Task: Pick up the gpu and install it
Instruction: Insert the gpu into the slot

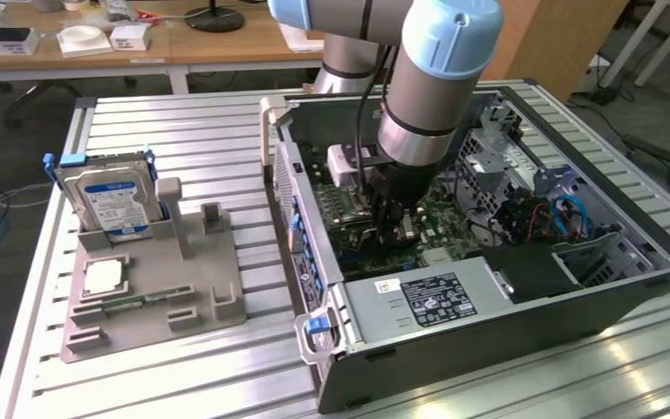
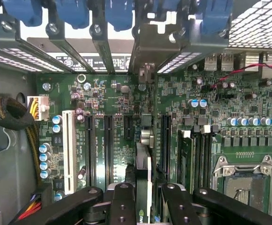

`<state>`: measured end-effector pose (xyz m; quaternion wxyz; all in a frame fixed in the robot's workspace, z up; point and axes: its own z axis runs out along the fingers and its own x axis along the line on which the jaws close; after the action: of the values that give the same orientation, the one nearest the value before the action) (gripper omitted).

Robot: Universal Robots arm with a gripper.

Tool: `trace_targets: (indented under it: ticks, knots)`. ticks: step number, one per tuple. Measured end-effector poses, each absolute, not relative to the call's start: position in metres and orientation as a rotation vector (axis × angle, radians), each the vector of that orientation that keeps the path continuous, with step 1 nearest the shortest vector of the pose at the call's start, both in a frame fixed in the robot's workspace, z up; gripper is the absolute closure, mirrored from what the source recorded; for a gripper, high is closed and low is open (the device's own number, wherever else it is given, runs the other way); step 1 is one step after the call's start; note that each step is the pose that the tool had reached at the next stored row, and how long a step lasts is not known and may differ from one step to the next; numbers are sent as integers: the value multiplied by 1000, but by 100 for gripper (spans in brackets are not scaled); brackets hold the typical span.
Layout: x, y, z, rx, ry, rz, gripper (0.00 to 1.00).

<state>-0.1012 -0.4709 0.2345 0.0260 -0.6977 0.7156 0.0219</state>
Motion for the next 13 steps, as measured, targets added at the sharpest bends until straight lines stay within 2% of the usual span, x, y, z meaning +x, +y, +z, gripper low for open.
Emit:
trace_targets:
  ticks: [13]
  knots:
    - [-101,-471,234,-2156,2212,68,74]
